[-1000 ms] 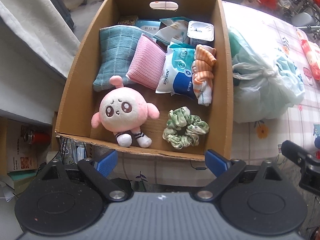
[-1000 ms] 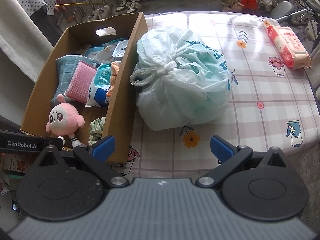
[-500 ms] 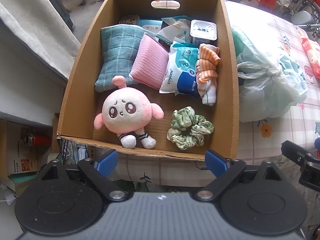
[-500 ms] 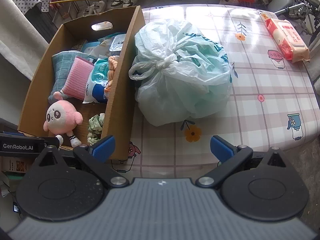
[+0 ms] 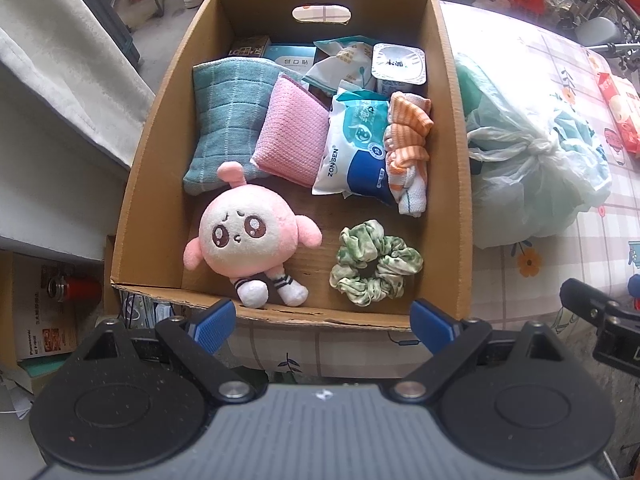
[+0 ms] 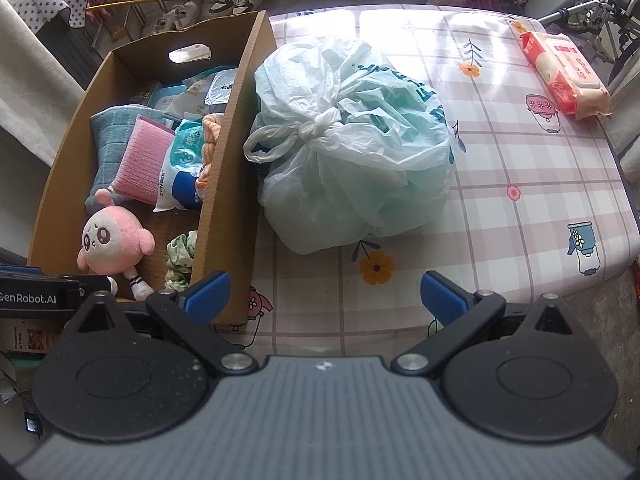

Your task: Organize soft objects

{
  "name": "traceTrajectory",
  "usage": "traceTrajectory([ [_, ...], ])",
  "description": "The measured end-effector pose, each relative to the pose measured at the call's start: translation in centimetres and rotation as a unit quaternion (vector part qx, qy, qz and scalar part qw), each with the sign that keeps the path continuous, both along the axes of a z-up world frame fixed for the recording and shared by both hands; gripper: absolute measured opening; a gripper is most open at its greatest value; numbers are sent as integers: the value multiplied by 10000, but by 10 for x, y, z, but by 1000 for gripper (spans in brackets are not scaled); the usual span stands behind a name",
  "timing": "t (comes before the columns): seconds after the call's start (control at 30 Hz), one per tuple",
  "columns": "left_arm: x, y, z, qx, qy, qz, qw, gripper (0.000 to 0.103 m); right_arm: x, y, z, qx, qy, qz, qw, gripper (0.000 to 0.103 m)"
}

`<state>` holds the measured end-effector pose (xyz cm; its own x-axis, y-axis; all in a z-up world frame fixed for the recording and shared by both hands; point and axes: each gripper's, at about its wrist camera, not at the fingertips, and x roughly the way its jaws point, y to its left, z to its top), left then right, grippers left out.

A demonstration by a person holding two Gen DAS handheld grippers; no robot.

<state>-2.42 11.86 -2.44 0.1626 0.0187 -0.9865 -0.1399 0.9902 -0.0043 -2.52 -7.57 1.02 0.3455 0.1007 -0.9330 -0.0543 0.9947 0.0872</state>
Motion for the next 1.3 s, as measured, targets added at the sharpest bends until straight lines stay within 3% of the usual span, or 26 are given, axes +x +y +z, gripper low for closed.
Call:
traceTrajectory([
  [1.3, 0, -2, 6, 24, -29, -10, 10000, 95, -4, -1, 2, 28, -34, 16, 10000, 102],
])
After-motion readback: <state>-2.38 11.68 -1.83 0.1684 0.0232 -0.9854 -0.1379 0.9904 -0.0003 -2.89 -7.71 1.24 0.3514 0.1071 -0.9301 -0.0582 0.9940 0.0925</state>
